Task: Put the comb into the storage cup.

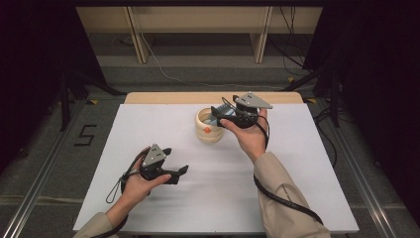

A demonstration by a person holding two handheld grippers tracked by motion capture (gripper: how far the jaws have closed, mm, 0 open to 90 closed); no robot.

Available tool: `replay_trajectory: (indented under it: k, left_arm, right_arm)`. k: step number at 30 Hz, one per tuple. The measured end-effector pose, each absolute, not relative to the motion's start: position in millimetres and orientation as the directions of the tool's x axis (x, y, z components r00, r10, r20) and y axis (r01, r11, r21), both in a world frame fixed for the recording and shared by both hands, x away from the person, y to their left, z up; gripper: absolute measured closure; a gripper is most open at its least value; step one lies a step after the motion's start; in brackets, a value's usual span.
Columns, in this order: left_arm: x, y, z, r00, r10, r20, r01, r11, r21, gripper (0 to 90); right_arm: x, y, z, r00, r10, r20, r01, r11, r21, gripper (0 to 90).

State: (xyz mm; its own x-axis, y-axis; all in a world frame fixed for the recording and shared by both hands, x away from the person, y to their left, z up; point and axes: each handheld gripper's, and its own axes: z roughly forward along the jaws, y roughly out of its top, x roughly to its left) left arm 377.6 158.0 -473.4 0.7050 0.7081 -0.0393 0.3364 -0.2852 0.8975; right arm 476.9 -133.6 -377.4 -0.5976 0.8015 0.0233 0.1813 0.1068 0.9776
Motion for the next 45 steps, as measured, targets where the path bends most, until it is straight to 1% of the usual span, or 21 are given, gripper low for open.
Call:
replay_trajectory:
  k: [13, 37, 45]
  left_arm:
    - [378, 157, -474, 0.702, 0.712, -0.038, 0.337, -0.285, 0.897, 10.6]
    - [378, 160, -472, 0.692, 0.721, -0.034, 0.333, -0.277, 0.901, 10.7]
    - [378, 160, -472, 0.691, 0.723, -0.034, 0.334, -0.277, 0.901, 10.8]
  right_arm:
    - [458, -167, -374, -0.610, 0.792, 0.021, 0.183, 0.115, 0.976, 11.1]
    - [435, -186, -379, -0.620, 0.784, -0.002, 0.175, 0.141, 0.974, 11.0]
    - [428, -198, -383, -0.613, 0.790, 0.006, 0.185, 0.137, 0.973, 11.2]
